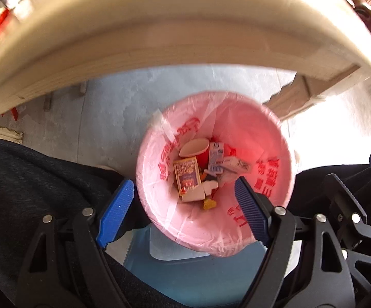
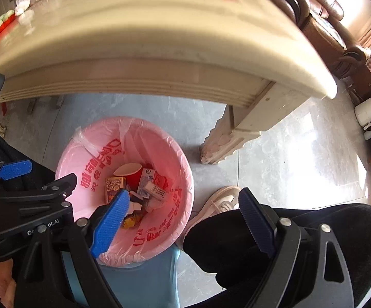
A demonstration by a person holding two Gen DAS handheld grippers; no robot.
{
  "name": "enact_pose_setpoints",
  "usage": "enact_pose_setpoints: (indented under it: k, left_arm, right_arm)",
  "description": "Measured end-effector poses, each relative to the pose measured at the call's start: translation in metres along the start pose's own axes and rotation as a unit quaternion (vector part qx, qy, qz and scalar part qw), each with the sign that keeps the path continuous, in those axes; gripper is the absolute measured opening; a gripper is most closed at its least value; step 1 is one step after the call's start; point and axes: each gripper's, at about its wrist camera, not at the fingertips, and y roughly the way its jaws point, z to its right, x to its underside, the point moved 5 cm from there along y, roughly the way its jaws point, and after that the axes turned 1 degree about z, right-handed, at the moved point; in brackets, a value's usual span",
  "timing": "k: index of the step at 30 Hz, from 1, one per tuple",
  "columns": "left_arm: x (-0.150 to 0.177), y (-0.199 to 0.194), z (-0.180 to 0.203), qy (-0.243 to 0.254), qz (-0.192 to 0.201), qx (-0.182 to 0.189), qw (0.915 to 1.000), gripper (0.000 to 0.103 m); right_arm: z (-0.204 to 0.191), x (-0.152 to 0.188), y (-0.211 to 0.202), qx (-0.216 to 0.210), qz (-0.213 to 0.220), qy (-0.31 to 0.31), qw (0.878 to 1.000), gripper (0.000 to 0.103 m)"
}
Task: Collect trash
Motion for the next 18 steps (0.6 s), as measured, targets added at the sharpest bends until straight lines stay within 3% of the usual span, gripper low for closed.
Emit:
enact_pose_setpoints:
  k: [8, 14, 18]
  left_arm:
    - [-0.018, -0.108, -0.001, -0.028, 0.148, -0.005, 0.9885, 0.079]
    - [-0.023, -0.178, -0.007, -0.042, 0.231, -0.008, 0.9721, 0.080]
    - [-0.022, -0.220, -0.006, -0.041, 0.280, -0.033, 0.9586, 0.085]
  right_arm:
    - [0.015, -0.031, -0.107, -0.010, 0.143, 0.021, 0.989, 0.085]
    - [0.023, -0.044, -0.177, -0.020, 0.230, 0.036, 0.972, 0.091]
    - [0.023, -0.049, -0.223, -0.010, 0.287, 0.044, 0.957, 0.091]
